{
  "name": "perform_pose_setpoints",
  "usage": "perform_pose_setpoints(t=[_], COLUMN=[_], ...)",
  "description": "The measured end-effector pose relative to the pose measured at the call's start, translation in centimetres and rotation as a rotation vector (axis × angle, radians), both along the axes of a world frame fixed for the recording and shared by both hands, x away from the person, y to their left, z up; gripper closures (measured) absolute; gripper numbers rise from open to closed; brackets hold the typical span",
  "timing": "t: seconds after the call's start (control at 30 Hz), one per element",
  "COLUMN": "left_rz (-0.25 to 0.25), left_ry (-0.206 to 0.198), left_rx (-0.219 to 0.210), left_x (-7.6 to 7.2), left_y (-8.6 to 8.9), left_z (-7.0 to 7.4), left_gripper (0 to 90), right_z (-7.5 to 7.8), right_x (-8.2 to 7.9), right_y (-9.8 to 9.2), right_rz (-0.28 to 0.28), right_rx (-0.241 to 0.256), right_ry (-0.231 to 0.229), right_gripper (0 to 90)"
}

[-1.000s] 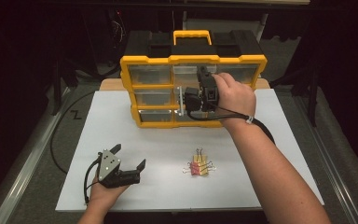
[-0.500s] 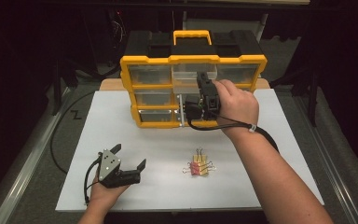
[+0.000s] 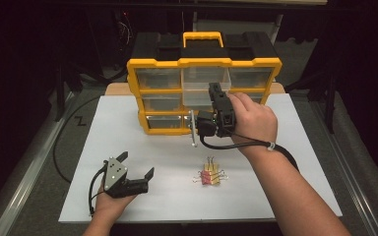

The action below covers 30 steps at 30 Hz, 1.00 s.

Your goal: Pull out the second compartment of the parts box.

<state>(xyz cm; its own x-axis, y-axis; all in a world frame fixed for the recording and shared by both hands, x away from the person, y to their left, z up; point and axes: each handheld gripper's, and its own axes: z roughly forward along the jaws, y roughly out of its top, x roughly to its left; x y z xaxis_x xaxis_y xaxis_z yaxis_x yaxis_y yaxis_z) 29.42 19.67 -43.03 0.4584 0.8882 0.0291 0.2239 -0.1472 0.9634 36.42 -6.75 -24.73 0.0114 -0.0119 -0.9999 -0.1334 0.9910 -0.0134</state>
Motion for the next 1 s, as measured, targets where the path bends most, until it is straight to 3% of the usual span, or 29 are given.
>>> perform_pose_setpoints(t=[0.7, 1.0], left_rz=[-0.005, -0.006], left_ry=[-0.003, -0.002], left_rx=[0.002, 0.004], left_x=[0.0, 0.0], left_y=[0.0, 0.0], left_z=[0.0, 0.0], left_gripper=[0.7, 0.7], right_z=[-0.4, -0.6], right_x=[-2.3, -2.4], right_y=[-0.2, -0.3], right_rz=[0.024, 0.032], right_rx=[-0.006, -0.012], right_ry=[-0.010, -0.019], right_gripper=[80.5, 80.4])
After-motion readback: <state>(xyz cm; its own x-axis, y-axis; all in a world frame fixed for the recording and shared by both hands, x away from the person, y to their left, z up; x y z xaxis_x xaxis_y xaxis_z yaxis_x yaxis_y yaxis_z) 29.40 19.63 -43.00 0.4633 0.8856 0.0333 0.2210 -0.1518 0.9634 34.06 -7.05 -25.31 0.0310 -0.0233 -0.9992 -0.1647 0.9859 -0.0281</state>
